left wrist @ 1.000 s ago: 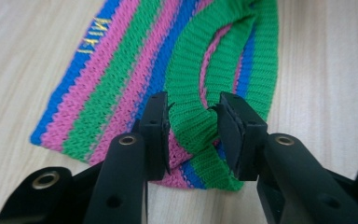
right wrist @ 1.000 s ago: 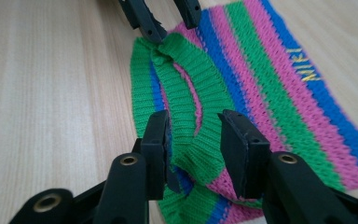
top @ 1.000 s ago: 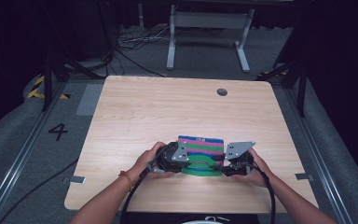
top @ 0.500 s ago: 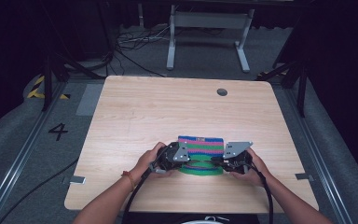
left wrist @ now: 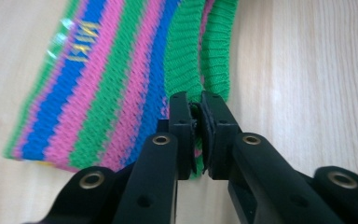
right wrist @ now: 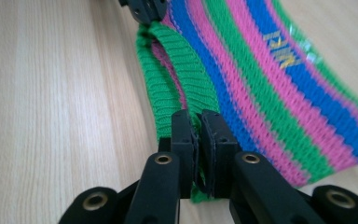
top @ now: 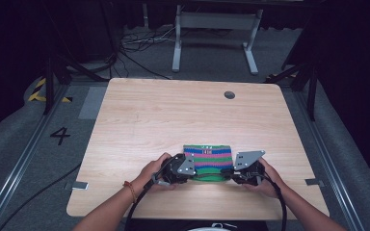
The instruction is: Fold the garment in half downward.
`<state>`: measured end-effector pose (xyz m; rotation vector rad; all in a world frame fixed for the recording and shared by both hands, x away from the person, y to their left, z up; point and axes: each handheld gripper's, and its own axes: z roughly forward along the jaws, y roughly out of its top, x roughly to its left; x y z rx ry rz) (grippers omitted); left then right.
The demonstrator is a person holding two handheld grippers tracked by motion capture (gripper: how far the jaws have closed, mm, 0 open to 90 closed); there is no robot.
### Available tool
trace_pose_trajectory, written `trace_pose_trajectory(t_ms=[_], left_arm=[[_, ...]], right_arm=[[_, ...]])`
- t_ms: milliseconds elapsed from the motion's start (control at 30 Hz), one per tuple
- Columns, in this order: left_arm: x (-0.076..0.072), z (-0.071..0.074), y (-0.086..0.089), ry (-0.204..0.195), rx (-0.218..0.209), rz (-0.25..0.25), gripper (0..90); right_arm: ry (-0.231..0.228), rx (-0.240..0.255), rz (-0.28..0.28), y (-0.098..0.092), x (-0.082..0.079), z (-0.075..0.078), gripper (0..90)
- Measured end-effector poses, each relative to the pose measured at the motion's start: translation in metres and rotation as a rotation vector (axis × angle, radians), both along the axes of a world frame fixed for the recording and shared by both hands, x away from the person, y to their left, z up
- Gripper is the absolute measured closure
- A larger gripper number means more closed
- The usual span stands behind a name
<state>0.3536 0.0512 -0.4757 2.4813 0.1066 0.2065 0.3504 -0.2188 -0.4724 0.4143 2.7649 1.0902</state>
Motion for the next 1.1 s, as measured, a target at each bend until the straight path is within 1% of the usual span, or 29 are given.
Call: trace_pose_trajectory(t_ms=[33,67,100,133,200,233,300,367,400,433,500,567,667,733,800,967,1100], left_arm=[[-0.001,-0.004,0.0,0.004,0.009,0.0,82.7],[0.0,-0.006,0.002,0.006,-0.003,0.007,82.0],[0.001,-0.007,0.003,0.015,-0.016,0.016,81.9],[0.001,-0.007,0.003,0.015,-0.016,0.016,82.0],[0.003,-0.011,0.006,0.016,-0.039,0.033,82.1],[0.004,-0.012,0.007,0.014,-0.052,0.042,82.2],[0.008,-0.015,0.01,0.037,-0.083,0.063,82.2],[0.011,-0.016,0.013,0.037,-0.096,0.074,82.2],[0.011,-0.017,0.014,0.035,-0.099,0.085,82.2],[0.013,-0.017,0.014,0.023,-0.102,0.084,82.2],[0.015,-0.017,0.013,0.006,-0.091,0.093,82.1],[0.018,-0.018,0.013,0.0,-0.091,0.107,81.8],[0.023,-0.019,0.014,0.004,-0.111,0.123,81.6],[0.024,-0.02,0.014,0.005,-0.112,0.126,81.6],[0.025,-0.02,0.014,-0.011,-0.111,0.131,81.6],[0.024,-0.02,0.014,-0.004,-0.111,0.143,81.6],[0.025,-0.019,0.014,0.001,-0.111,0.15,80.7]], right_arm=[[-0.001,-0.012,0.002,0.0,0.0,-0.003,83.3],[-0.001,-0.02,-0.005,-0.001,-0.001,-0.007,82.1],[0.004,-0.015,-0.009,-0.002,-0.001,-0.01,81.7],[0.004,-0.015,-0.009,-0.002,-0.001,-0.01,81.7],[0.007,0.002,-0.025,-0.003,-0.001,-0.014,81.7],[-0.008,0.004,-0.023,-0.003,-0.002,-0.016,81.7],[-0.015,0.012,-0.033,-0.004,-0.002,-0.017,81.7],[-0.009,0.032,-0.044,-0.005,0.0,-0.019,81.8],[-0.016,0.033,-0.049,-0.005,0.001,-0.02,81.8],[-0.019,0.035,-0.052,-0.006,0.002,-0.02,81.9],[-0.034,0.035,-0.062,-0.005,0.006,-0.021,81.9],[-0.044,0.034,-0.072,-0.004,0.008,-0.022,81.9],[-0.063,0.032,-0.079,-0.004,0.012,-0.023,81.9],[-0.063,0.037,-0.089,-0.004,0.013,-0.023,81.9],[-0.069,0.04,-0.096,-0.004,0.016,-0.024,81.9],[-0.075,0.037,-0.101,-0.004,0.017,-0.024,81.9],[-0.065,0.042,-0.108,-0.004,0.017,-0.024,81.6]])
